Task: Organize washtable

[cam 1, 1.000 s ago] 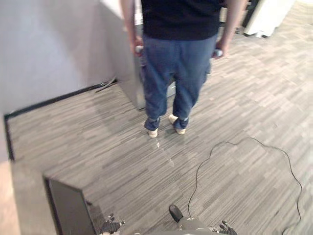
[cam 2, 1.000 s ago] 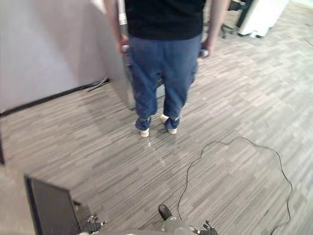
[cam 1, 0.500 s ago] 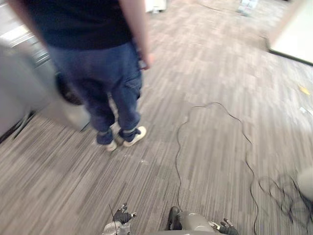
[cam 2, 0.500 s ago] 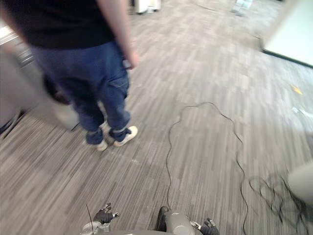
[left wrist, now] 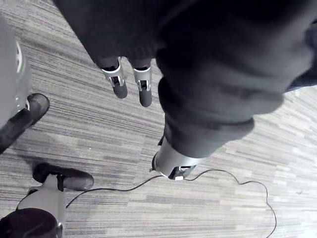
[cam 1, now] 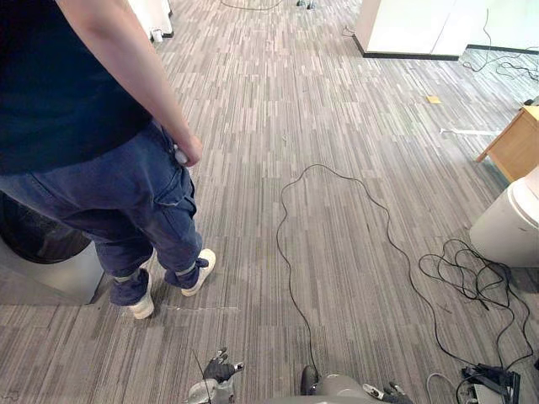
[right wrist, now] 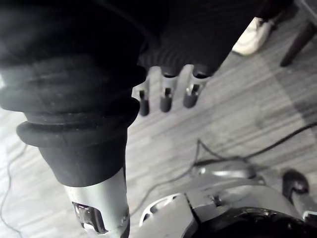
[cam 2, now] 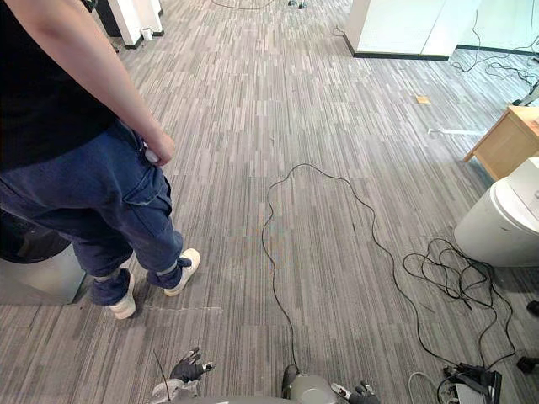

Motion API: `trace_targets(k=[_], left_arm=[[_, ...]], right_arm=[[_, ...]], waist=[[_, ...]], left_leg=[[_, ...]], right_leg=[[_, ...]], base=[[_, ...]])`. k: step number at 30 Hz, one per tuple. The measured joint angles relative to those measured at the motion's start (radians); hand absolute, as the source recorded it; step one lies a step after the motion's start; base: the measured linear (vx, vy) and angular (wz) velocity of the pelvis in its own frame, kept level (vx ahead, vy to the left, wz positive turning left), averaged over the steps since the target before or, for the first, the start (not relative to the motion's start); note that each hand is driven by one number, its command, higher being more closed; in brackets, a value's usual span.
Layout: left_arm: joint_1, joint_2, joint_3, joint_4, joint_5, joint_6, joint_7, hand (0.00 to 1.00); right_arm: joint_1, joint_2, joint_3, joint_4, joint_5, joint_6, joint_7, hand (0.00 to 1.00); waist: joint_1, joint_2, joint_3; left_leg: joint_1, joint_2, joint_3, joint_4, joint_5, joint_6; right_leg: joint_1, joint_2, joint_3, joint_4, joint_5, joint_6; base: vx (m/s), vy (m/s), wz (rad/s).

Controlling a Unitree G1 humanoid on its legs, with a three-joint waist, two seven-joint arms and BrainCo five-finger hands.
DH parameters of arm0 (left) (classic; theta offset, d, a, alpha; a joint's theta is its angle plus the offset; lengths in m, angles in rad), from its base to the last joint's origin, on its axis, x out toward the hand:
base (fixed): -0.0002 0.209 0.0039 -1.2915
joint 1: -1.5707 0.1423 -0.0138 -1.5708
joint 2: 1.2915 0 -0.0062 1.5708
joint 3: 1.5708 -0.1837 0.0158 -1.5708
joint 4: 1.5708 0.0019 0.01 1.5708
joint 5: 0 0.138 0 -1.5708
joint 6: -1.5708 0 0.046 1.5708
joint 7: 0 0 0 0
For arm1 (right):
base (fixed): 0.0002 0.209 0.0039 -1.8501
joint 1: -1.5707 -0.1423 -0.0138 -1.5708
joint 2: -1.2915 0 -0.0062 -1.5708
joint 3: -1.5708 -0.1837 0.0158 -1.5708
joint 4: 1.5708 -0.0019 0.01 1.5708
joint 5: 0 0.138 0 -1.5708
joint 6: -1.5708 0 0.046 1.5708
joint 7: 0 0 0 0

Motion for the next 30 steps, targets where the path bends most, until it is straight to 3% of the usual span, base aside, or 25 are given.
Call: trace_targets(k=[2, 3, 4, 5, 6, 7, 8, 9, 10, 12, 14, 18, 24, 25, 30], left_arm=[[0.000, 0.000, 0.017, -0.002, -0.002, 0.000, 0.000, 0.00], [0.003, -0.002, 0.040, -0.006, -0.014, -0.002, 0.001, 0.00], [0.003, -0.001, 0.046, -0.012, -0.021, -0.004, 0.001, 0.00], [0.005, 0.000, 0.045, -0.022, -0.023, -0.015, 0.001, 0.00], [0.005, -0.001, 0.045, -0.026, -0.025, -0.018, 0.001, 0.00], [0.006, 0.002, 0.044, -0.035, -0.042, -0.027, 0.002, 0.00], [0.007, 0.002, 0.043, -0.036, -0.045, -0.032, 0.002, 0.00], [0.007, -0.001, 0.040, -0.035, -0.052, -0.036, 0.002, 0.00], [0.002, -0.001, 0.030, -0.033, -0.060, -0.037, 0.001, 0.00], [0.000, 0.013, 0.010, -0.024, -0.060, -0.037, 0.002, 0.00], [-0.003, 0.034, -0.009, -0.015, -0.060, -0.038, 0.004, 0.00], [0.000, 0.056, -0.010, 0.025, -0.060, -0.034, 0.002, 0.00], [-0.001, 0.063, -0.054, 0.042, -0.056, -0.032, 0.000, 0.00], [0.000, 0.086, -0.077, 0.072, -0.035, -0.030, 0.000, 0.00], [0.000, 0.087, -0.079, 0.071, -0.035, -0.030, 0.000, 0.00]], right_arm=[[0.002, -0.002, 0.001, -0.002, 0.000, 0.000, 0.009, 0.00], [0.005, -0.002, 0.001, -0.009, 0.000, -0.001, 0.019, 0.00], [0.004, -0.003, 0.003, -0.008, 0.000, -0.001, 0.020, 0.00], [-0.006, -0.013, 0.005, -0.001, 0.001, 0.000, 0.021, 0.00], [-0.010, -0.016, 0.005, 0.005, 0.001, 0.000, 0.021, 0.00], [-0.009, -0.015, 0.005, 0.023, 0.003, 0.000, 0.021, 0.00], [-0.008, -0.014, 0.005, 0.023, 0.004, -0.001, 0.021, 0.00], [-0.007, -0.017, 0.005, 0.022, 0.011, -0.001, 0.022, 0.00], [-0.012, -0.022, 0.007, 0.025, 0.013, -0.002, 0.023, 0.00], [-0.005, -0.010, 0.011, 0.028, 0.026, -0.001, 0.023, 0.00], [-0.005, -0.008, 0.026, 0.042, 0.037, 0.000, 0.022, 0.00], [-0.005, -0.001, 0.033, 0.043, 0.050, -0.001, 0.022, 0.00], [-0.007, -0.006, 0.047, 0.071, 0.039, 0.000, 0.024, 0.00], [-0.012, -0.013, 0.111, 0.118, 0.038, 0.003, 0.025, 0.00], [-0.012, -0.013, 0.111, 0.118, 0.038, 0.003, 0.025, 0.00]], waist=[[0.001, 0.006, 0.006], [0.003, 0.001, 0.013], [0.006, -0.004, 0.020], [0.013, 0.008, 0.027], [0.019, 0.010, 0.029], [0.031, 0.002, 0.032], [0.032, 0.001, 0.033], [0.030, 0.010, 0.037], [0.033, 0.013, 0.040], [0.030, -0.005, 0.023], [0.032, -0.026, 0.016], [0.030, -0.034, 0.003], [0.035, -0.033, -0.018], [0.056, -0.063, -0.065], [0.056, -0.062, -0.064]], left_leg=[[-0.016, 0.062, -0.021, 0.161, 0.004, 0.006], [-0.066, 0.112, -0.095, 0.342, 0.032, 0.056], [-0.102, 0.124, -0.150, 0.392, 0.030, 0.078], [-0.159, 0.093, -0.307, 0.401, -0.020, 0.084], [-0.180, 0.073, -0.383, 0.380, -0.037, 0.077], [-0.209, 0.022, -0.529, 0.284, -0.056, 0.054], [-0.217, 0.012, -0.569, 0.230, -0.055, 0.052], [-0.229, 0.006, -0.624, 0.099, -0.027, 0.030], [-0.226, -0.006, -0.651, 0.025, -0.025, 0.031], [-0.219, -0.057, -0.643, -0.041, -0.008, 0.041], [-0.209, -0.106, -0.631, -0.098, 0.022, 0.075], [-0.137, -0.165, -0.608, -0.187, 0.042, 0.094], [-0.118, -0.171, -0.643, -0.211, 0.042, 0.095], [-0.083, -0.177, -0.687, -0.314, 0.105, 0.091], [-0.084, -0.177, -0.687, -0.314, 0.105, 0.091]], right_leg=[[0.025, -0.001, 0.025, 0.000, -0.004, 0.005], [0.042, -0.007, 0.064, -0.001, -0.019, 0.018], [0.043, -0.009, 0.085, 0.000, -0.025, 0.026], [0.043, -0.010, 0.123, 0.005, -0.028, 0.030], [0.043, -0.012, 0.141, 0.007, -0.028, 0.030], [0.048, -0.024, 0.185, 0.010, -0.024, 0.048], [0.049, -0.027, 0.200, 0.012, -0.025, 0.061], [0.045, -0.026, 0.216, 0.019, -0.035, 0.091], [0.026, -0.025, 0.240, 0.044, -0.052, 0.121], [0.020, -0.062, 0.257, 0.020, -0.036, 0.146], [0.014, -0.095, 0.265, -0.018, -0.016, 0.159], [0.059, -0.124, 0.288, -0.076, 0.002, 0.170], [0.089, -0.124, 0.276, -0.110, 0.003, 0.172], [0.119, -0.115, 0.245, -0.174, 0.037, 0.179], [0.117, -0.115, 0.246, -0.172, 0.037, 0.178]], base=[[0.04, 0.058, -0.36], [0.04, 0.052, -0.46], [0.06, 0.119, -0.72], [0.04, 0.139, -0.65], [0.04, 0.190, -0.99], [0.02, 0.149, -0.78], [-0.01, 0.252, -0.76], [-0.06, 0.291, -0.44], [-0.06, 0.292, -0.26], [0.01, 0.181, 0.01], [0.06, 0.211, -0.01], [0.08, 0.155, -0.12], [0.10, 0.033, 0.03], [0.03, -0.008, 0.01], [0.00, 0.000, 0.00]])
